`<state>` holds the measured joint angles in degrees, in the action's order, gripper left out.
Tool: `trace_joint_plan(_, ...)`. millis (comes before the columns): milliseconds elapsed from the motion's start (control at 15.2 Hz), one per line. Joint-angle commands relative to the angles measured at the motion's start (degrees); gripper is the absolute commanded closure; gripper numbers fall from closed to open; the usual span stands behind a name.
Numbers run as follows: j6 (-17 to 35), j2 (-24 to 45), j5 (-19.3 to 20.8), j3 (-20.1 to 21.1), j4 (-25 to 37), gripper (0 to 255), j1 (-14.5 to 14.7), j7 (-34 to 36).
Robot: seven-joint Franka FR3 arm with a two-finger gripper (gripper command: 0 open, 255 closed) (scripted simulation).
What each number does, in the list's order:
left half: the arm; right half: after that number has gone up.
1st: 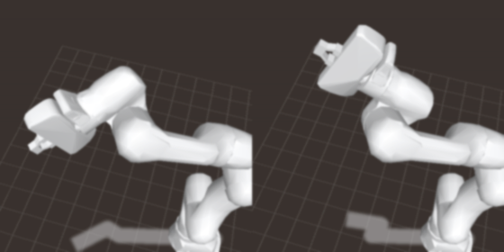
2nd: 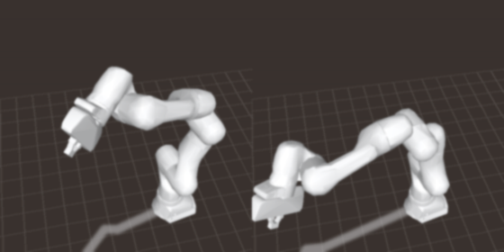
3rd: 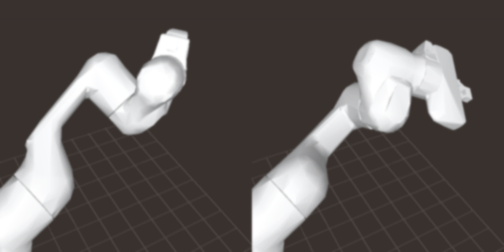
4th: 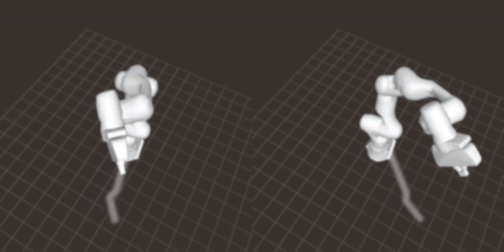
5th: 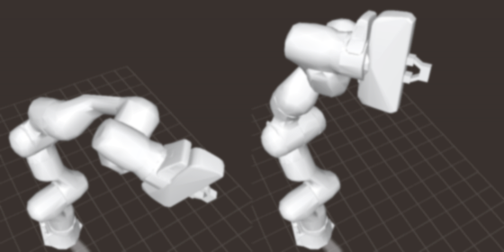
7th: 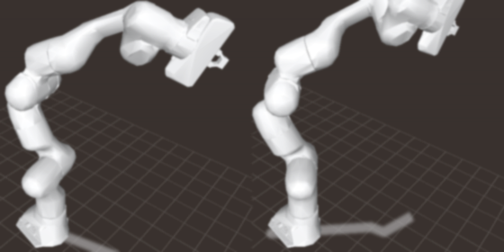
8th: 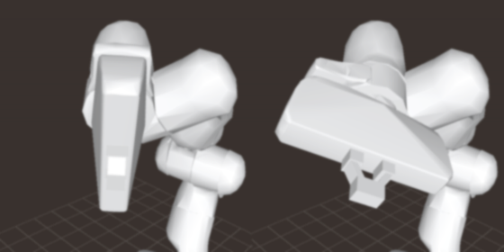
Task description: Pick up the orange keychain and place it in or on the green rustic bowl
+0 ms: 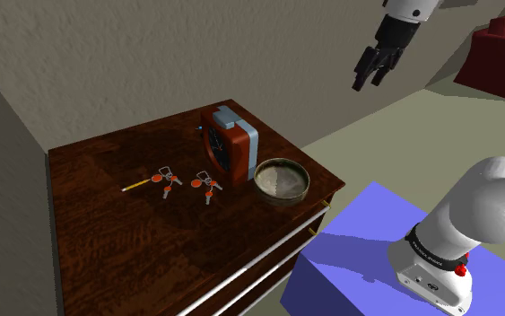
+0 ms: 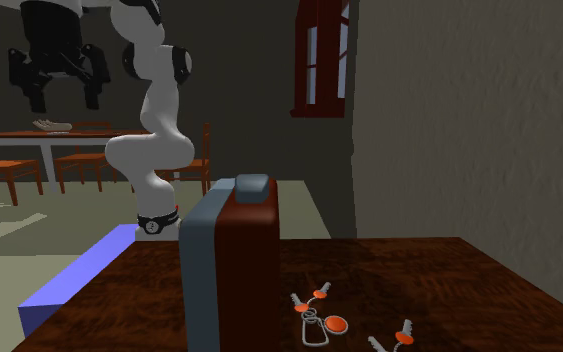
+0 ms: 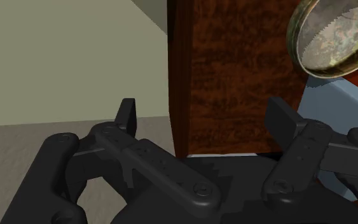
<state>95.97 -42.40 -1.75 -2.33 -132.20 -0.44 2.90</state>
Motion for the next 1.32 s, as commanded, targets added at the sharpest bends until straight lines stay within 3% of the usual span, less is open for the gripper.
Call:
trace_joint_plan(0,0.00,0.00,0.00,0.00,0.00,0,0.00,0.00)
trace_joint_plan(660,9.38,6.54,-5.72,12.62,-3.50,0,2.49,16.62)
trace_joint_plan(1254,18.07,19.62,-7.09,23.79,0.37,0,3.32,32.03)
